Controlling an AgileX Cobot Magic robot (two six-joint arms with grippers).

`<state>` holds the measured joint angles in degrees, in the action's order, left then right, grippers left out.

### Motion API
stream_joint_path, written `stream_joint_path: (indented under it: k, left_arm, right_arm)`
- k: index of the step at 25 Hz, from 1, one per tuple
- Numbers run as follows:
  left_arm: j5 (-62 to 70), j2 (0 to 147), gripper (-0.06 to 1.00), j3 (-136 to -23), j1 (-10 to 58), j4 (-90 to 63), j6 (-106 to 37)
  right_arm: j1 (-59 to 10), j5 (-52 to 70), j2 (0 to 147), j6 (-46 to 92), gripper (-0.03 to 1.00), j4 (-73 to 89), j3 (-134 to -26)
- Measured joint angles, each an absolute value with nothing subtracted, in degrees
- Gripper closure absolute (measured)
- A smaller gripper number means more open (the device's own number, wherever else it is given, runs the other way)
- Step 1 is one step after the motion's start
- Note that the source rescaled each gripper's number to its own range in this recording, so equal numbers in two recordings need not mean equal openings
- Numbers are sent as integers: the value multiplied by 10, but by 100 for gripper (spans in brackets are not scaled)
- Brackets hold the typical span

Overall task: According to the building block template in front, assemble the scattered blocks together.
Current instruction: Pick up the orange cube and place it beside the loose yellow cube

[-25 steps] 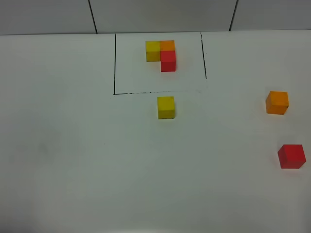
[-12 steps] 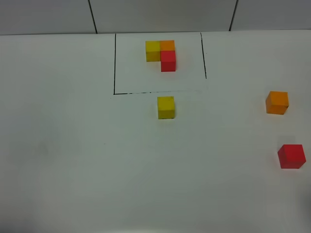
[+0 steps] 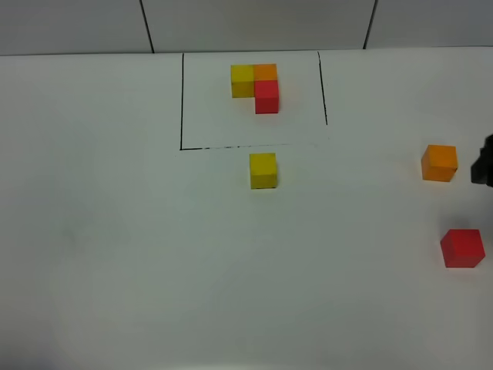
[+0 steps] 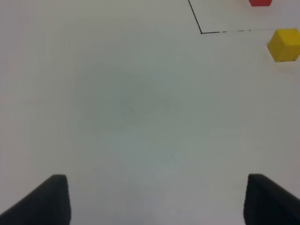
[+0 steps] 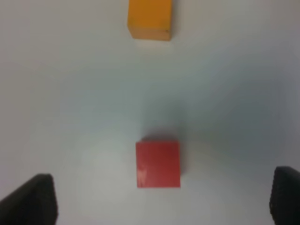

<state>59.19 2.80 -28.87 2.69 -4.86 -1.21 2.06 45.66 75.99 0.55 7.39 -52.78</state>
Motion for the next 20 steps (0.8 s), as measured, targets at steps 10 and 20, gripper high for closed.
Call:
stream_joint_path:
  k: [10,20]
  left_arm:
    - [592,28,25,-289,27,-49,-12]
    - [592,28,25,-289,27,-49,-12]
  right_arm:
    - [-14,414,977,-7,3,73,-648]
    - [-14,411,1109,-32,3,43,-731]
